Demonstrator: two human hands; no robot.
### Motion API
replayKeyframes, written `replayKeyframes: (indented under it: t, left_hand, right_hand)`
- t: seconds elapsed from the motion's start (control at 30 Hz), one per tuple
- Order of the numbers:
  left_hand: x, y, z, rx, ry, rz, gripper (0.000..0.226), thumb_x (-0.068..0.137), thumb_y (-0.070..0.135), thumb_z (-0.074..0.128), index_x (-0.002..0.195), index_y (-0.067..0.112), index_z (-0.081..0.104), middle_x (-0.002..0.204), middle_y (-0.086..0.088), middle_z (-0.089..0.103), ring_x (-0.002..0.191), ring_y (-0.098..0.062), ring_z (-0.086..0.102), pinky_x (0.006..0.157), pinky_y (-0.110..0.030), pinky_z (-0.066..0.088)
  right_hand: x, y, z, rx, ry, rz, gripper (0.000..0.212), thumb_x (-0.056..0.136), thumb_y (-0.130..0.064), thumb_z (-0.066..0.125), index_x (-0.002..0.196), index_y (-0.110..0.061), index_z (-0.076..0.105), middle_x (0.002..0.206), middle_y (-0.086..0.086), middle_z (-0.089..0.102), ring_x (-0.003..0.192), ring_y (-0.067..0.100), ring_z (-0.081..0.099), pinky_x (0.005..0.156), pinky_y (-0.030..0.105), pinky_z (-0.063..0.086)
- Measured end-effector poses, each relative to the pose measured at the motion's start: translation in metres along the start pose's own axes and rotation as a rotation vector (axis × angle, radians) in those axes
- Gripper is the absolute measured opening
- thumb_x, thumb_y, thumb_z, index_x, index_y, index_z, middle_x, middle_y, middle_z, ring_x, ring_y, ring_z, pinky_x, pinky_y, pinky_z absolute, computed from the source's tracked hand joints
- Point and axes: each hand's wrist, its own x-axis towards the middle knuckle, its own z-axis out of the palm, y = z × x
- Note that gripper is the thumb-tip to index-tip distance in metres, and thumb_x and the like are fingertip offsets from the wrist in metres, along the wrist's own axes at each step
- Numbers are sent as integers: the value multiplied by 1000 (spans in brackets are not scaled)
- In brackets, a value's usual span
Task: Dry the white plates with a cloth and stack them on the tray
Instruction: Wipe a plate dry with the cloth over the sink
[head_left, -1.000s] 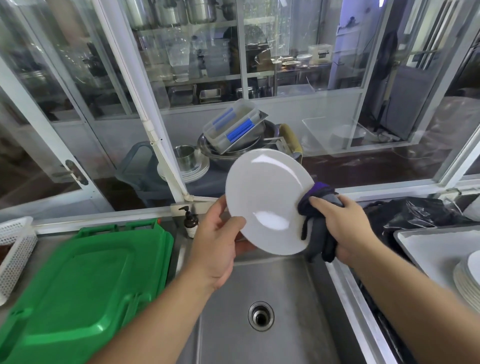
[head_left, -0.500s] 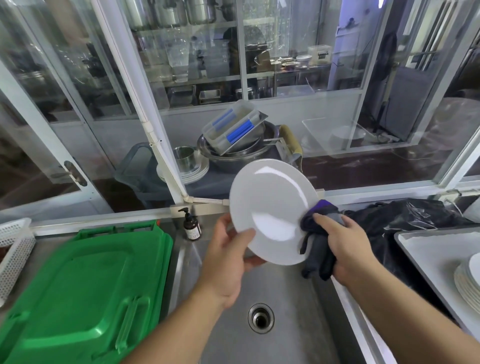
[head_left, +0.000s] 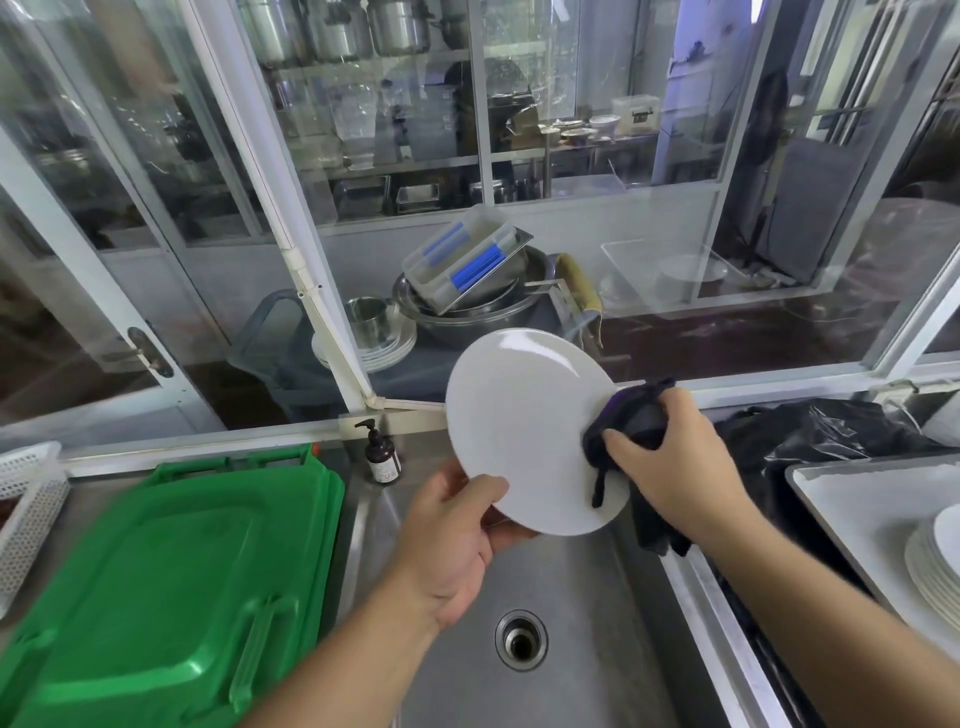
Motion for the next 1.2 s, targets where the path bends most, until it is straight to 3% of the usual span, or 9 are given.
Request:
replayKeyframes:
  t: [0.13, 0.33, 0.53, 0.77, 0.93, 1.03, 1.1, 1.13, 1.2]
  left_hand:
    - [6, -3, 4, -15, 81, 38, 29, 98, -12, 48, 117, 4, 63, 110, -19, 76, 90, -30, 76, 92, -65, 56]
    - [-3, -11, 11, 43, 46, -21, 30, 98, -12, 45, 109, 1, 69, 93, -20, 73, 67, -22, 69, 59, -38, 62]
    - [-20, -27, 10, 63, -97, -87, 26, 78, 4, 61, 90, 12, 82, 99, -20, 77, 86, -27, 74, 66, -40, 62]
    - [-14, -24, 7, 110, -85, 38, 29, 75, 7, 61, 93, 16, 81, 101, -17, 77, 89, -26, 73, 72, -44, 63]
    - [-8, -21, 6, 243, -101, 115, 32, 82, -3, 60, 101, 14, 79, 104, -13, 79, 89, -20, 75, 72, -37, 63]
    - [-3, -22, 4, 502, -106, 229, 42, 84, 0, 56, 109, 28, 75, 98, -14, 77, 85, -23, 67, 80, -45, 59]
    - [-1, -22, 4, 675, -102, 296, 50, 82, 1, 58, 112, 38, 73, 94, -3, 78, 84, -17, 64, 81, -37, 55]
    - [-2, -20, 4, 719, -108, 311, 55, 84, -2, 59, 115, 41, 73, 98, 6, 79, 89, -11, 69, 85, -32, 55]
    - [-3, -15, 5, 795, -129, 343, 60, 86, -3, 62, 125, 43, 69, 107, 17, 78, 104, -2, 72, 94, -27, 56]
  right_hand:
    - [-28, 0, 16, -166, -88, -110, 46, 85, -55, 72, 117, -30, 50, 110, -3, 47, 99, 25, 57, 85, 42, 54]
    - [-47, -18, 20, -277, -123, -498, 30, 86, -55, 63, 97, -29, 52, 94, -11, 52, 79, 16, 53, 64, 35, 50]
    - [-4, -32, 14, -341, -98, -706, 32, 90, -48, 65, 112, -26, 64, 102, -7, 60, 91, 25, 60, 66, 31, 36]
    - [17, -23, 17, -270, 37, -420, 33, 98, -49, 56, 122, -26, 61, 119, -1, 60, 103, 35, 53, 84, 46, 50]
    - [-5, -17, 35, -89, -5, -181, 22, 103, -45, 50, 108, -23, 53, 105, -2, 56, 101, 32, 56, 84, 47, 49]
    - [-18, -22, 42, 171, -94, -37, 16, 107, -36, 48, 100, -21, 51, 99, -3, 61, 96, 22, 59, 74, 30, 43]
    - [-24, -31, 38, 377, -150, 71, 13, 109, -32, 48, 106, -21, 55, 98, -9, 61, 92, 8, 58, 66, 15, 38]
    - [-25, -34, 37, 493, -168, 129, 14, 109, -32, 48, 112, -22, 58, 101, -7, 63, 93, 5, 60, 70, 15, 42]
    - [-22, -39, 37, 739, -189, 271, 21, 107, -34, 52, 117, -22, 66, 110, 3, 71, 103, 18, 69, 88, 35, 57]
